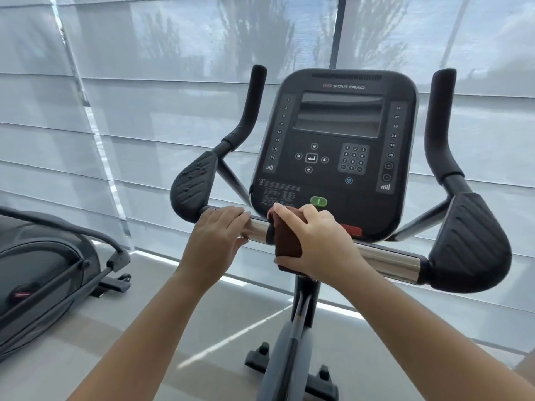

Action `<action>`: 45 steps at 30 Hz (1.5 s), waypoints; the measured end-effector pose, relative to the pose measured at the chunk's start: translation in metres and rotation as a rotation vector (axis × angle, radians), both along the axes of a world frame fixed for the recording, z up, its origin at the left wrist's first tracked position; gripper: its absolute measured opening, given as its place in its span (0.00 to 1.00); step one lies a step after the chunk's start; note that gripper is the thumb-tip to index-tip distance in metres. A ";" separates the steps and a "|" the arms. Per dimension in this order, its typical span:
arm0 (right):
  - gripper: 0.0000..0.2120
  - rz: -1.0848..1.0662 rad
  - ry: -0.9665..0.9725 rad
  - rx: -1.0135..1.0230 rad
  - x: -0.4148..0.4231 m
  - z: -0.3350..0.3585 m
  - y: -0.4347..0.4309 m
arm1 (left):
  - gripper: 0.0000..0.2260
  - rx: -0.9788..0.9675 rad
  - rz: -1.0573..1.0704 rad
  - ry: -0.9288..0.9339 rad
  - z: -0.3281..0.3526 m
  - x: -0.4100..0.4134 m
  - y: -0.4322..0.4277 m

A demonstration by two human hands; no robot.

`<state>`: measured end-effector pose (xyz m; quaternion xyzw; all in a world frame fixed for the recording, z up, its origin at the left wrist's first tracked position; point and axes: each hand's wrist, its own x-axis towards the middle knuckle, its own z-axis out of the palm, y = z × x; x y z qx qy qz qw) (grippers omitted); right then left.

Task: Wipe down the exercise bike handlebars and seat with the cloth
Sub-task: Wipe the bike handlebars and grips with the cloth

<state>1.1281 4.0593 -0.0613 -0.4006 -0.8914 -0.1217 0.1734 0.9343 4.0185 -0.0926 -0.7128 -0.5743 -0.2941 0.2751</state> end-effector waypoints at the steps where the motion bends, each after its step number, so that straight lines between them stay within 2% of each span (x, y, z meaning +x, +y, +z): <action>1: 0.40 -0.008 0.008 0.003 -0.012 0.000 0.000 | 0.23 0.004 -0.009 -0.006 0.000 -0.001 0.001; 4: 0.38 -0.017 0.012 0.042 -0.014 -0.001 -0.002 | 0.22 0.014 -0.021 -0.048 -0.003 -0.002 0.004; 8: 0.37 0.020 0.127 0.253 0.025 -0.011 0.000 | 0.20 0.040 -0.032 -0.108 -0.009 0.000 0.006; 14: 0.37 -0.002 0.050 0.008 -0.024 -0.002 0.003 | 0.21 0.037 -0.041 -0.099 -0.007 -0.001 0.006; 19: 0.37 0.039 0.074 0.007 -0.004 -0.004 0.006 | 0.25 0.005 -0.028 -0.054 -0.003 -0.004 0.000; 22: 0.36 0.121 0.232 -0.038 0.001 -0.001 0.007 | 0.31 -0.005 0.038 0.006 -0.002 -0.018 -0.009; 24: 0.36 0.187 0.391 -0.021 -0.010 0.002 0.005 | 0.31 0.003 0.086 0.011 -0.001 -0.031 -0.013; 26: 0.36 0.226 0.464 0.015 -0.030 0.004 0.003 | 0.30 0.004 0.117 0.006 0.001 -0.044 -0.014; 27: 0.37 0.214 0.432 0.013 -0.043 0.006 0.001 | 0.29 -0.001 0.126 0.011 0.002 -0.049 -0.014; 30: 0.38 0.070 0.121 0.077 -0.079 -0.003 0.002 | 0.29 -0.022 0.132 0.043 0.000 -0.062 -0.012; 31: 0.37 0.058 0.075 0.092 -0.089 -0.007 0.005 | 0.28 -0.029 0.127 0.047 -0.002 -0.067 -0.011; 36: 0.35 0.094 0.074 0.004 -0.127 -0.001 0.014 | 0.26 -0.022 0.063 0.010 -0.013 -0.079 -0.008; 39: 0.35 0.068 0.078 0.062 -0.102 -0.004 0.011 | 0.25 0.002 0.030 -0.015 -0.014 -0.083 -0.005; 42: 0.35 0.042 0.170 0.143 -0.074 -0.011 0.011 | 0.23 0.025 0.002 -0.052 -0.017 -0.087 -0.002; 45: 0.33 0.022 0.156 0.159 -0.100 -0.007 0.008 | 0.21 0.061 -0.005 -0.071 -0.019 -0.088 0.001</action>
